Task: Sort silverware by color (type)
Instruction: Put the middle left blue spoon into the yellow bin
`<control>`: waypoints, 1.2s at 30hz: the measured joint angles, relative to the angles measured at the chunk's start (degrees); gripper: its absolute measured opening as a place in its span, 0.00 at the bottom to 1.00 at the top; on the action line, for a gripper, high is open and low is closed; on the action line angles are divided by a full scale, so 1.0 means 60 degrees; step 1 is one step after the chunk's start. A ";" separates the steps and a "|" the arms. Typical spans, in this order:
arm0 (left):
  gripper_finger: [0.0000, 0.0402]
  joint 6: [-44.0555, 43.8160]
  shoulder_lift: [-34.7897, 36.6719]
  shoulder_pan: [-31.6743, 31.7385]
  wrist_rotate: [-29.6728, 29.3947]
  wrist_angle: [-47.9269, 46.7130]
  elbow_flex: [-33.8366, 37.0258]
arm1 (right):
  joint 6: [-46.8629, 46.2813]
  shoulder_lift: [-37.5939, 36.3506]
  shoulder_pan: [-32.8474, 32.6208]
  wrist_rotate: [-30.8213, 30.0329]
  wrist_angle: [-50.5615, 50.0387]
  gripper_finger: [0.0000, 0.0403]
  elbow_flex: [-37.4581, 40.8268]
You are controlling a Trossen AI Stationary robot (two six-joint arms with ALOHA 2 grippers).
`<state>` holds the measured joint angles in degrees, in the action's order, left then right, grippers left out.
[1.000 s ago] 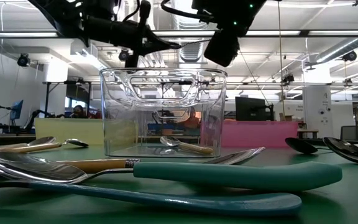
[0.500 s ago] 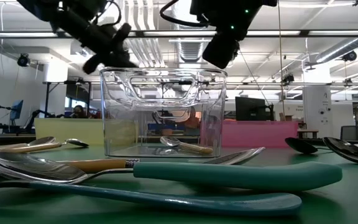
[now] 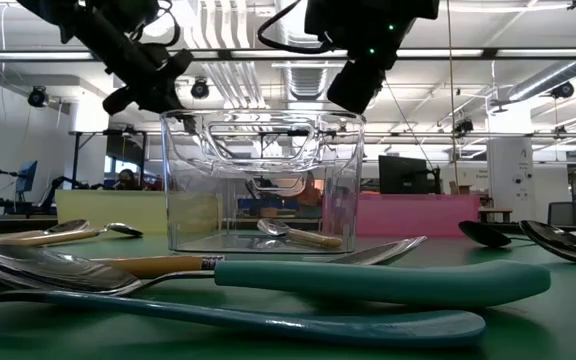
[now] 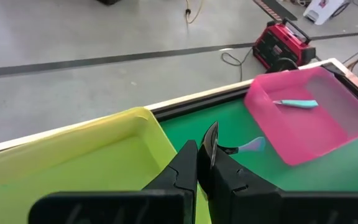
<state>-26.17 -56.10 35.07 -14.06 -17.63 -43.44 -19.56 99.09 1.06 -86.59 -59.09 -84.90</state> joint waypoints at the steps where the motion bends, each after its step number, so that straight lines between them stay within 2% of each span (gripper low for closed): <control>1: 0.00 0.0008 0.0012 0.0039 0.0000 0.0001 0.0000 | -0.0002 0.0000 0.0000 -0.0002 -0.0001 0.29 0.0000; 6: 0.00 0.0103 -0.0016 0.0077 0.0059 -0.0010 0.0000 | 0.0001 0.0000 0.0000 -0.0001 -0.0007 0.29 0.0000; 10: 0.00 0.0553 0.0213 0.0358 0.0526 -0.0135 0.0011 | 0.0001 0.0000 0.0000 0.0001 -0.0022 0.29 0.0000; 15: 0.00 0.0932 0.0508 0.1417 0.0516 -0.0802 0.0011 | 0.0001 0.0000 0.0000 0.0001 -0.0018 0.29 -0.0011; 22: 0.00 0.1081 0.0274 0.2663 0.1110 -0.1329 0.0015 | 0.0001 0.0000 0.0000 0.0001 0.0011 0.29 -0.0011; 26: 0.00 0.1118 0.0396 0.2957 0.1513 -0.1297 -0.0005 | 0.0001 0.0000 0.0000 0.0001 0.0011 0.29 -0.0011; 29: 0.00 0.1288 0.0536 0.3094 0.1596 -0.1977 -0.0283 | 0.0001 0.0000 0.0000 0.0001 0.0011 0.29 -0.0011; 32: 0.00 0.1437 0.0677 0.3230 0.1487 -0.2759 -0.0605 | 0.0001 0.0000 0.0000 0.0001 0.0011 0.29 -0.0011; 36: 0.00 0.1461 0.0806 0.3345 0.1330 -0.2989 -0.0780 | -0.0064 0.0000 0.0000 0.0003 0.0011 0.29 -0.0013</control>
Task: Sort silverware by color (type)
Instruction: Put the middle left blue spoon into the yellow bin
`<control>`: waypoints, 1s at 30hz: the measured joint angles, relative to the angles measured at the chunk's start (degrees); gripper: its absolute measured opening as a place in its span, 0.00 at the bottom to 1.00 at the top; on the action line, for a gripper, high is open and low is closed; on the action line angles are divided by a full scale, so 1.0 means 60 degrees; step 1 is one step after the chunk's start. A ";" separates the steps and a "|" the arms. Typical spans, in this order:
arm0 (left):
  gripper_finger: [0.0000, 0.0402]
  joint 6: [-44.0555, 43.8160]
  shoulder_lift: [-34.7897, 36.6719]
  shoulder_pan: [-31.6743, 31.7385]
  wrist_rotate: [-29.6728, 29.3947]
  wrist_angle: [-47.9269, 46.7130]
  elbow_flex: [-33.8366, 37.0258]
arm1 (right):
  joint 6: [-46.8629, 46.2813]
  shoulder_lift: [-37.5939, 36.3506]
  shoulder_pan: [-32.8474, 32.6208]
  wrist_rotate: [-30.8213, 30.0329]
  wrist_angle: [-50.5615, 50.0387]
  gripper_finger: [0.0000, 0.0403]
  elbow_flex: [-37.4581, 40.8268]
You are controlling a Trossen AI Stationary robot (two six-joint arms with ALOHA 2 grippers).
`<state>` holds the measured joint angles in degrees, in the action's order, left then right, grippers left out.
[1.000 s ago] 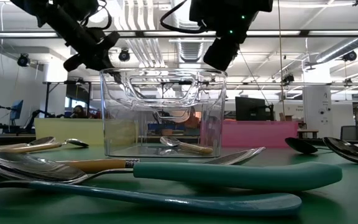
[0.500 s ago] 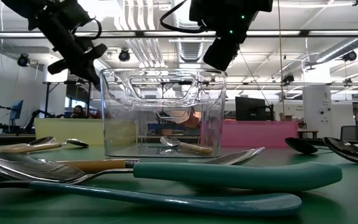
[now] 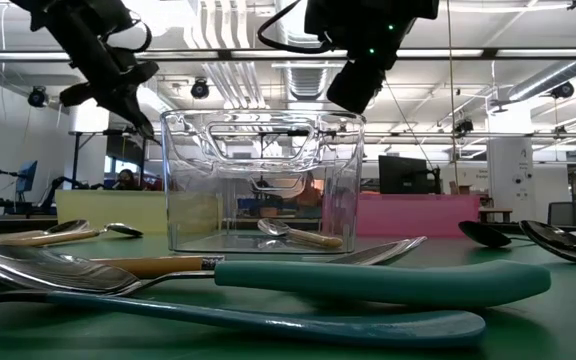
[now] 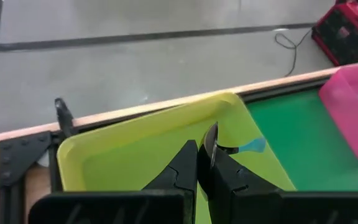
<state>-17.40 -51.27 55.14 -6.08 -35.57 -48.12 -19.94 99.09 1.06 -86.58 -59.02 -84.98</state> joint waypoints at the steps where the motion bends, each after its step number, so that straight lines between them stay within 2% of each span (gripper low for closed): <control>1: 0.00 0.0031 -0.0003 0.0025 -0.0057 -0.0143 0.0000 | -0.0054 0.0000 0.0000 0.0002 -0.0009 0.29 0.0002; 8: 0.00 0.0142 -0.0267 0.0032 -0.0158 -0.0495 0.0015 | -0.0457 0.0000 0.0000 0.0033 -0.0040 0.29 0.0002; 16: 0.00 -0.0304 -0.0613 0.0032 -0.0352 -0.0503 0.0079 | -0.1176 0.0000 0.0000 0.0700 -0.0047 0.29 0.0002; 23: 0.00 -0.0670 -0.0631 0.0025 -0.0380 0.0109 0.0734 | -0.1893 -0.0079 -0.0007 0.0720 -0.0763 0.29 0.0002; 26: 0.00 -0.0792 -0.0551 0.0025 0.0031 0.0537 0.0894 | -0.3201 -0.0231 -0.0007 0.0630 -0.2080 0.29 0.0002; 30: 0.00 -0.0793 -0.0548 0.0021 0.0970 0.0639 0.0979 | -0.5795 -0.0558 -0.0011 0.0263 -0.4327 0.27 0.0221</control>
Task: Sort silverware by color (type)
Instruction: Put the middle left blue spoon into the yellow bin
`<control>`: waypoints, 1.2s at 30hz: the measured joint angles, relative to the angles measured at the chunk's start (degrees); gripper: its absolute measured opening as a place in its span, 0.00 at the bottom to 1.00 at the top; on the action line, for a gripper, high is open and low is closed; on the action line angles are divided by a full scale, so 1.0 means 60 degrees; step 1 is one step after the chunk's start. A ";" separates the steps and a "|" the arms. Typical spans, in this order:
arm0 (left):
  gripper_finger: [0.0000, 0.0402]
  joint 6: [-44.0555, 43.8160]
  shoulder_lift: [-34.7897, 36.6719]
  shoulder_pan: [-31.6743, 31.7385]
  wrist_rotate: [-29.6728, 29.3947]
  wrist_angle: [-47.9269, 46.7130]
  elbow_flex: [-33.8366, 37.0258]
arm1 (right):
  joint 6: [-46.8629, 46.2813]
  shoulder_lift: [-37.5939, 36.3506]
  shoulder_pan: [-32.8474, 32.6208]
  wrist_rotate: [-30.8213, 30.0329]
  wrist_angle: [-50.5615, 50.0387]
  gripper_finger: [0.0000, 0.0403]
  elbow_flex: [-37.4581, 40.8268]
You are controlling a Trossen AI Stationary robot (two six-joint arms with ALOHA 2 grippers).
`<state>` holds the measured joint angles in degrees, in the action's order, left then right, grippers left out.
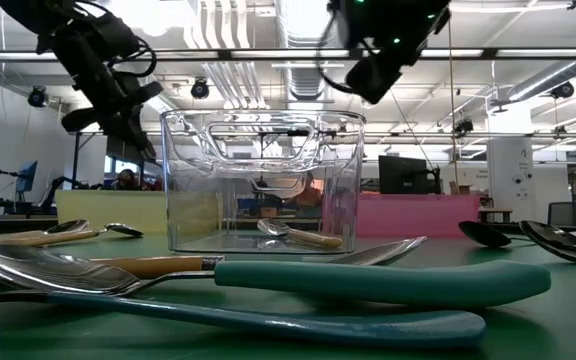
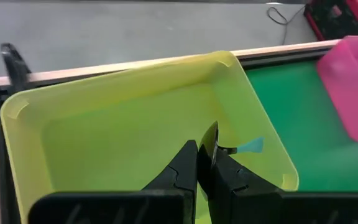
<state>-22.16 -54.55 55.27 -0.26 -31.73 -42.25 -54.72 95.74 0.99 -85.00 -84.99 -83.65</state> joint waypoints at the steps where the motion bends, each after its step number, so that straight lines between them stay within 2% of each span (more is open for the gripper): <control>1: 0.00 -0.0002 0.0002 0.0000 0.0079 0.0025 0.0023 | -0.0532 -0.0073 0.0000 -0.0050 -0.0380 0.27 0.0090; 3: 0.00 -0.0003 0.0014 0.0004 0.0139 0.0049 0.0102 | -0.1177 -0.0242 0.0004 -0.0218 -0.0790 0.25 0.0319; 6: 0.00 -0.0002 0.0042 0.0004 0.0158 0.0268 0.0274 | -0.1158 -0.0569 0.0004 -0.0744 -0.0816 0.23 0.0859; 10: 0.00 0.0062 0.0079 0.0004 0.0213 0.0318 0.0379 | -0.1284 -0.1433 0.0069 -0.0847 -0.0816 0.20 0.1326; 14: 0.00 0.0215 0.0197 0.0004 0.0216 0.0402 0.0364 | -0.2473 -0.2079 -0.0168 -0.0845 -0.0675 0.17 0.1606; 18: 0.00 0.0309 0.0349 0.0004 0.0216 0.0448 0.0322 | -0.2876 -0.2164 -0.0612 -0.0844 -0.0113 0.14 0.1650; 21: 0.00 0.0320 0.0370 0.0004 0.0216 0.0442 0.0322 | -0.2388 -0.1947 -0.0962 -0.0847 0.0966 0.12 0.1578; 26: 0.00 0.0385 0.0366 0.0004 0.0209 0.0503 0.0322 | 0.1001 -0.1233 -0.1765 -0.0201 0.3950 0.12 0.1251; 30: 0.00 0.0479 0.0402 0.0004 0.0247 0.0822 0.0322 | 0.5141 -0.0732 -0.2059 0.0974 0.7414 0.12 0.0859; 32: 0.00 0.0741 0.0439 0.0004 0.0439 0.0885 0.0322 | 0.7581 -0.0567 -0.2069 0.2260 0.9575 0.12 0.0836; 34: 0.00 0.0936 0.0478 0.0004 0.0493 0.0890 0.0322 | 0.9773 -0.0451 -0.2033 0.4239 1.1942 0.12 0.0841; 36: 0.00 0.1164 0.0520 0.0001 0.0501 0.0908 0.0322 | 1.1342 -0.0381 -0.2005 0.6420 1.4016 0.12 0.0837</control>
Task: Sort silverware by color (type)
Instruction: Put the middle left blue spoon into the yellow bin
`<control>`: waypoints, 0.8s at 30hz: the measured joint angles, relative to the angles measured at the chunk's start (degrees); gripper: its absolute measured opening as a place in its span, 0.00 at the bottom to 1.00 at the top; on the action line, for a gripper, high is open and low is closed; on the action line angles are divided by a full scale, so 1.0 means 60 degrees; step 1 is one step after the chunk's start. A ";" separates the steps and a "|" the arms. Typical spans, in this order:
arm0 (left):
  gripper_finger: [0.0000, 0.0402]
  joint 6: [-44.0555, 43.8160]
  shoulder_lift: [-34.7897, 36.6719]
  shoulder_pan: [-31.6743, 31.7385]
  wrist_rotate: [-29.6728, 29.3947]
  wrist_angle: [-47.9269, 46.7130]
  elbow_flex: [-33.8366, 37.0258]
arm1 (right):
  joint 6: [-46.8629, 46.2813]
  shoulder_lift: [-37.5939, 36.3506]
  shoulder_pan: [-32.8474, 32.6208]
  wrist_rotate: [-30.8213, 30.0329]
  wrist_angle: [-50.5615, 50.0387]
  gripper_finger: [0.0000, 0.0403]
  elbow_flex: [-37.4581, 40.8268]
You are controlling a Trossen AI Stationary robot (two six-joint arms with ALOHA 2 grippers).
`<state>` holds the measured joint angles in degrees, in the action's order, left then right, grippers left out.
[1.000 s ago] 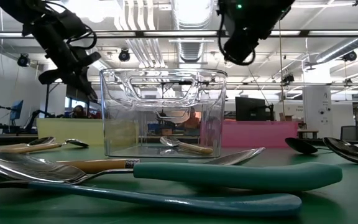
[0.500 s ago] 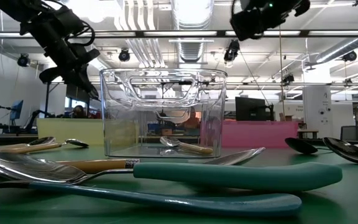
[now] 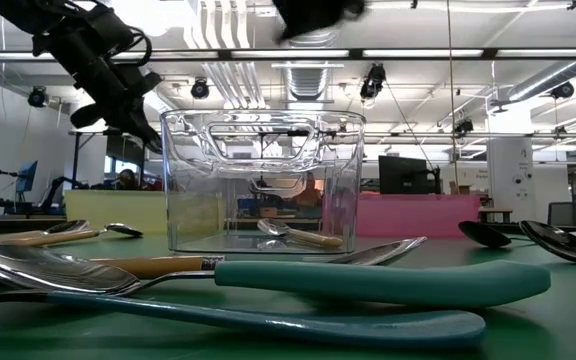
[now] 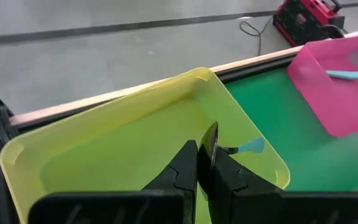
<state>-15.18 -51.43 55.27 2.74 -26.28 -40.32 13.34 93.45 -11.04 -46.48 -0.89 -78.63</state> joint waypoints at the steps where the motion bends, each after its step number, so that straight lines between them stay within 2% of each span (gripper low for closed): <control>1: 0.00 0.0103 0.0013 0.0003 -0.0004 0.0004 0.0000 | 0.0636 0.0007 0.0016 0.1131 0.0883 0.12 0.0000; 3: 0.00 0.0186 0.0017 0.0007 -0.0004 0.0000 0.0000 | 0.1414 -0.0007 0.0012 0.2885 0.1944 0.12 -0.0004; 5: 0.00 0.0196 0.0021 0.0007 -0.0007 -0.0009 0.0004 | 0.1624 -0.0187 0.0036 0.3972 0.2294 0.12 -0.0004; 9: 0.00 0.0189 0.0005 0.0007 -0.0131 -0.0092 0.0053 | 0.1399 -0.0892 0.0460 0.5482 0.1899 0.12 0.0039; 14: 0.00 0.0162 -0.0057 0.0014 -0.0452 -0.0122 0.0098 | 0.0512 -0.1964 0.1374 0.8068 0.1168 0.12 0.0624; 16: 0.00 0.0118 -0.0096 0.0010 -0.0455 -0.0139 0.0098 | 0.0373 -0.2516 0.1630 0.8453 0.1190 0.12 0.1147; 24: 0.00 -0.0195 -0.0348 0.0014 -0.1072 -0.0157 0.0102 | 0.0428 -0.4741 0.1940 0.8500 0.2798 0.12 0.4208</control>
<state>-16.35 -53.52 55.35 -3.69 -27.22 -39.70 15.90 65.00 0.60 4.52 15.90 -53.38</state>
